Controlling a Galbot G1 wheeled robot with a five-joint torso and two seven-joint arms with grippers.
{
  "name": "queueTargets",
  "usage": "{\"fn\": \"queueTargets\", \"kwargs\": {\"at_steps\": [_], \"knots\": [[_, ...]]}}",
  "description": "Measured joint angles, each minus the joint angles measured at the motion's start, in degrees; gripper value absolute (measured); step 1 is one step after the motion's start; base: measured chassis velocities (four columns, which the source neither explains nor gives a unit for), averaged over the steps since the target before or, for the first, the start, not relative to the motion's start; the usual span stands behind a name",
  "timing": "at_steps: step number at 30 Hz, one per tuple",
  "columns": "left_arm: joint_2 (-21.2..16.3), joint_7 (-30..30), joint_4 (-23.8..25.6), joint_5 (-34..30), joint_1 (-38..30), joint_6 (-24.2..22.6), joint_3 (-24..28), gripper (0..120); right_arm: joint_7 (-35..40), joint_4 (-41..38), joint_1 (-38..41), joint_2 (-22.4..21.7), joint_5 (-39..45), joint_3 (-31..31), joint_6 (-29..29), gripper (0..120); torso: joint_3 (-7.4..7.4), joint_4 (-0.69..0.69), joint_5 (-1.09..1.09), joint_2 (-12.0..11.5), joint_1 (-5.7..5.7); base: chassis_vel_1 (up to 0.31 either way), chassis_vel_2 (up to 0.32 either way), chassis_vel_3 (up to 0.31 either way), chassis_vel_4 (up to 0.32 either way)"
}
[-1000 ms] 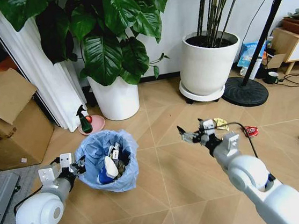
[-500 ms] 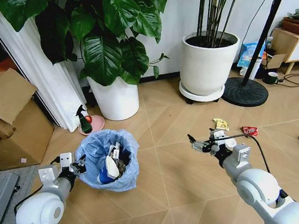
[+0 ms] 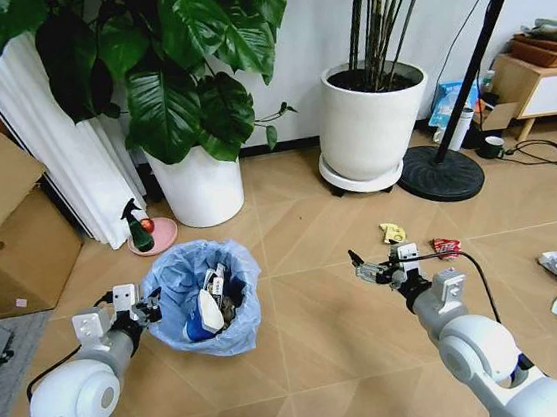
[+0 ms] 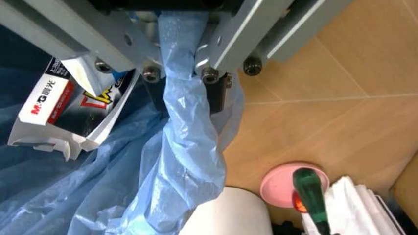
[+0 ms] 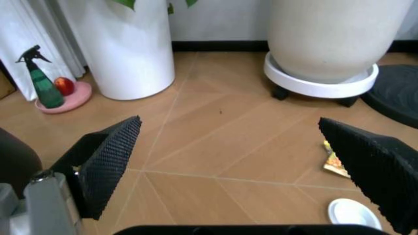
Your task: Pick up the trash bin and place the garbage on the floor into it.
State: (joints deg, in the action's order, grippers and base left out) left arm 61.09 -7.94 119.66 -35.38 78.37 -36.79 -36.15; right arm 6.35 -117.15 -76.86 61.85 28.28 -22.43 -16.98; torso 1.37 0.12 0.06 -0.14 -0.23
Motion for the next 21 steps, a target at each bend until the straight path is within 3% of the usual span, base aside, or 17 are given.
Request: {"fn": "queueTargets", "kwargs": {"at_steps": [21], "knots": [[0.1, 0.1, 0.7, 0.4, 1.0, 0.0, 0.1, 0, -0.2, -0.3, -1.0, 0.6, -0.5, -0.1, 0.1, 100, 0.00, 0.01, -0.01, 0.0, -0.01, -0.146, -0.146, 0.145, 0.137]]}}
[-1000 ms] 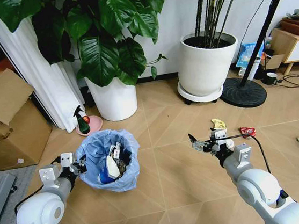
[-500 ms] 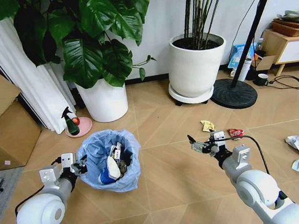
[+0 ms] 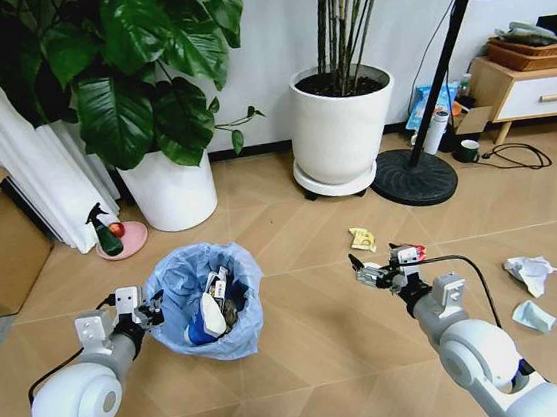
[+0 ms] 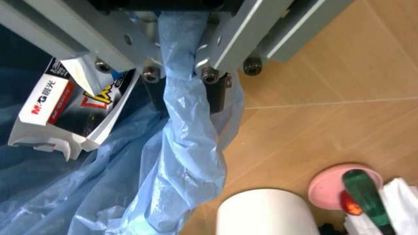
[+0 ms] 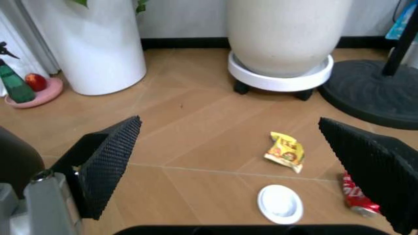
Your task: Pick up the trash bin and place the garbage on the floor into it.
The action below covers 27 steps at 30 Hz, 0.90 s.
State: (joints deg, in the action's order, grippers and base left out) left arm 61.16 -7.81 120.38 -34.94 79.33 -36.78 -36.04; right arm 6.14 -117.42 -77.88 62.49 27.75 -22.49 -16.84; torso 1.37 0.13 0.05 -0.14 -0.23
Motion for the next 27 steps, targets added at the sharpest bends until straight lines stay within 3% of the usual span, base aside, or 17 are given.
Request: {"fn": "queueTargets", "kwargs": {"at_steps": [27], "knots": [[0.3, 0.9, 0.0, 0.4, 0.0, 0.1, 0.0, 0, -1.0, -1.1, -2.7, 1.3, -0.7, -2.9, 0.6, 100, 0.00, 0.00, 0.01, 0.0, 0.00, -0.153, -0.149, 0.153, 0.158]]}}
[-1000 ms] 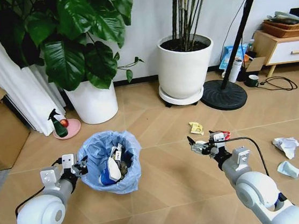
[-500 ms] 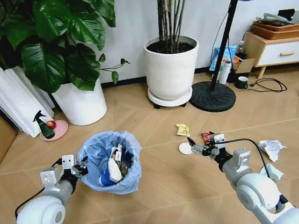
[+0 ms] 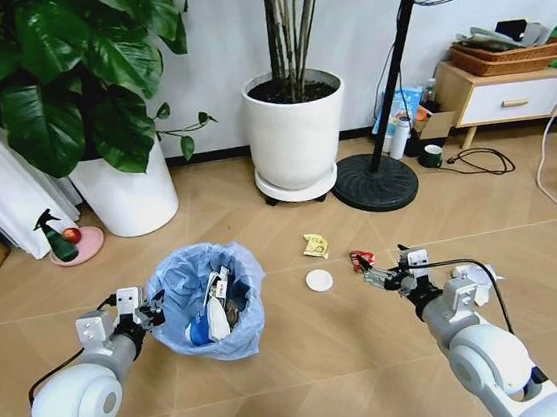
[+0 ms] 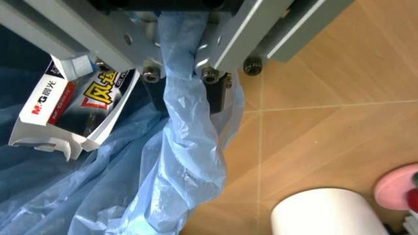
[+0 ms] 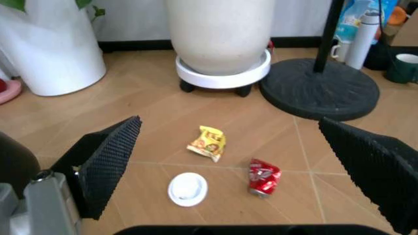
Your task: Pick up the trash bin and place the garbage on the floor into it.
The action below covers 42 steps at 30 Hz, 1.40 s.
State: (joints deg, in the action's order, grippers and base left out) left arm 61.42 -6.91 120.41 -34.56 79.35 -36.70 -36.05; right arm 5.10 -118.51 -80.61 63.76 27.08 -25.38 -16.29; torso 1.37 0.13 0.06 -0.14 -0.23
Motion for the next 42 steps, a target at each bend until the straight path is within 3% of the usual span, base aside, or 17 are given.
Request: {"fn": "queueTargets", "kwargs": {"at_steps": [8, 25, 36, 39, 42], "knots": [[0.2, 0.4, -0.1, 0.1, 0.0, 0.1, 0.0, 0, 0.7, 0.4, -0.2, 0.7, -0.7, 0.3, 0.6, 100, 0.00, 0.01, -0.01, 0.0, 0.00, -0.130, -0.132, 0.127, 0.141], [0.4, 0.6, 0.1, 0.6, 0.1, 0.3, -0.1, 0, 0.9, 0.3, -0.9, 1.2, -1.2, -0.2, -0.1, 100, 0.00, -0.01, -0.01, 0.0, 0.01, -0.002, 0.006, 0.009, -0.014], [0.4, 0.6, 0.1, 0.6, 0.1, 0.4, -0.1, 0, 0.9, 0.5, -1.0, 1.7, -1.6, 0.1, 0.0, 100, 0.00, -0.01, -0.04, 0.0, 0.01, -0.174, 0.164, 0.177, -0.174], [0.4, 0.6, 0.1, 0.6, 0.0, 0.4, 0.0, 0, 0.9, 0.6, -1.0, 1.8, -1.7, 0.2, 0.0, 100, 0.00, 0.01, 0.04, 0.0, 0.01, -0.248, 0.238, 0.257, -0.268], [0.4, 0.7, 0.0, 0.7, 0.0, 0.4, 0.0, 0, 0.8, 0.8, -1.1, 1.8, -1.8, 0.2, 0.1, 100, 0.00, 0.00, -0.04, 0.0, 0.00, -0.257, 0.278, 0.279, -0.282]]}}
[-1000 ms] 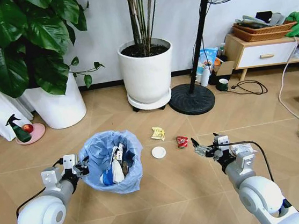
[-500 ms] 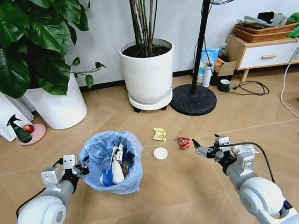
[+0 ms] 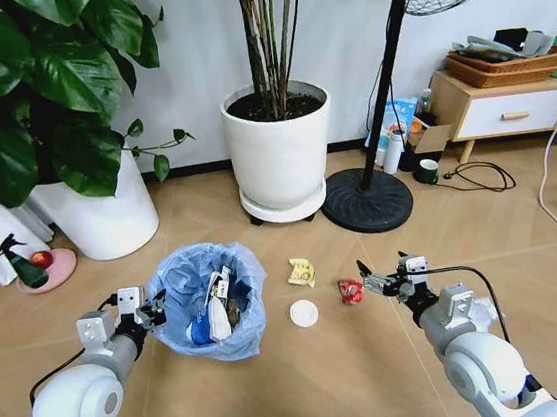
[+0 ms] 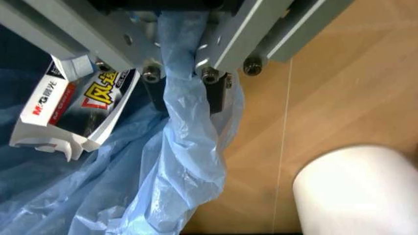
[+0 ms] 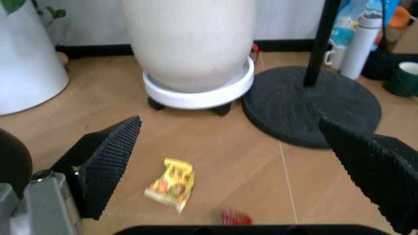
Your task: Pick up the trash bin and place the garbage on the floor into it.
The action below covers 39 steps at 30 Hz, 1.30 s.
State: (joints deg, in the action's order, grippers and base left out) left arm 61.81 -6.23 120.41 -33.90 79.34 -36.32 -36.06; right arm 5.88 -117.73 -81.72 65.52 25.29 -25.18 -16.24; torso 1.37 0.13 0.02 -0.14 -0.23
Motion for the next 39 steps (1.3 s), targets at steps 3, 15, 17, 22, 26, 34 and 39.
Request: {"fn": "queueTargets", "kwargs": {"at_steps": [3, 15, 17, 22, 26, 34, 39], "knots": [[0.0, 0.1, -0.1, 0.0, -0.1, 0.0, 0.0, 0, -0.1, 0.2, -0.2, 0.0, -0.2, 0.1, 0.0, 100, 0.02, -0.01, 0.03, 0.0, -0.02, -0.262, 0.236, 0.263, -0.250], [0.4, 0.4, 0.1, 0.1, 0.5, 0.1, -0.4, 0, 0.6, 8.1, -0.7, -0.4, 1.6, -2.0, -0.7, 100, -0.01, 0.00, 0.02, 0.0, 0.01, -0.068, 0.071, 0.060, -0.057], [0.4, 0.4, 0.2, 0.2, 0.6, 0.1, -0.4, 0, 0.6, 8.6, -1.1, -0.5, 2.3, -2.3, -0.9, 100, -0.02, 0.00, 0.02, 0.0, 0.01, 0.037, -0.063, -0.058, 0.080], [0.4, 0.6, 0.2, 0.3, 0.8, 0.1, -0.5, 0, -3.8, 12.0, -1.8, -1.7, 5.1, -4.2, -0.8, 100, -0.01, 0.00, 0.03, 0.0, 0.01, 0.000, 0.000, 0.000, 0.000], [0.4, 0.6, 0.4, 0.3, 0.9, 0.2, -0.5, 0, -9.0, 16.3, -1.5, -2.8, 5.3, -5.3, 0.9, 100, 0.00, 0.00, 0.02, 0.0, 0.00, 0.000, 0.000, 0.000, 0.000], [0.1, 0.5, 0.5, 0.3, 1.2, 0.2, -0.5, 0, -15.7, 24.2, -0.6, -1.9, 2.5, -3.5, 3.8, 100, 0.00, 0.00, 0.02, 0.0, 0.00, 0.000, 0.000, 0.000, 0.000], [-0.2, 0.4, 0.5, 0.2, 1.2, 0.2, -0.4, 0, -17.4, 29.1, 1.6, -1.1, -0.1, -1.5, 5.0, 100, 0.00, 0.00, 0.03, 0.0, 0.00, 0.000, 0.000, 0.000, 0.000]]}}
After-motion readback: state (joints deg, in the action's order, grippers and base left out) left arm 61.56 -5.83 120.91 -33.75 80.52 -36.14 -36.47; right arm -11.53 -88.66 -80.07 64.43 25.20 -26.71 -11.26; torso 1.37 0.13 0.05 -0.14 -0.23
